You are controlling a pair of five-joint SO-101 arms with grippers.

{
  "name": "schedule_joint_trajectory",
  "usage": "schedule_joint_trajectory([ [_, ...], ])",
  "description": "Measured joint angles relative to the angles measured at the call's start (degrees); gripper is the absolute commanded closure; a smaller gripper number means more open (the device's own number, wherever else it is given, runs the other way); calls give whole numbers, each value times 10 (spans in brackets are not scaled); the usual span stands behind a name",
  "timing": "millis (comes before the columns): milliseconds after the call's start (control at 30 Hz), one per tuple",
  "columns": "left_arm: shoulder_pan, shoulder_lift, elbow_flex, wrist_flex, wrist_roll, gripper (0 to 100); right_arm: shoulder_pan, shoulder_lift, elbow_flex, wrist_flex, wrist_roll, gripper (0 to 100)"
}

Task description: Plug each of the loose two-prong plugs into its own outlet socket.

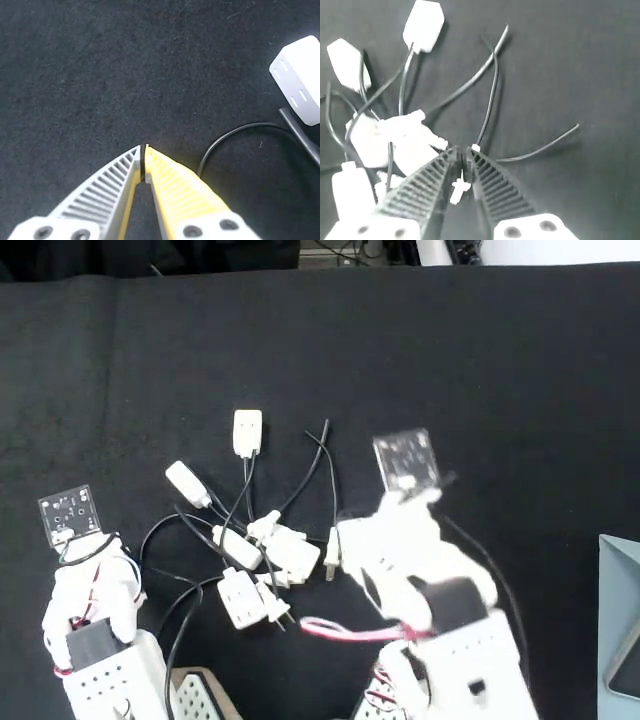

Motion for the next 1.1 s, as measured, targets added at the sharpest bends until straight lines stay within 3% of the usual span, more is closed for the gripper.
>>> schedule_joint_trajectory([
  [400,0,0,0,0,0,970,-25,292,-121,58,-7,958],
  [567,0,0,0,0,0,970,-54,350,-121,69,-42,837],
  [800,0,0,0,0,0,970,-134,407,-148,84,-93,837],
  [1100,0,0,0,0,0,970,-149,485,-151,40,-100,844],
])
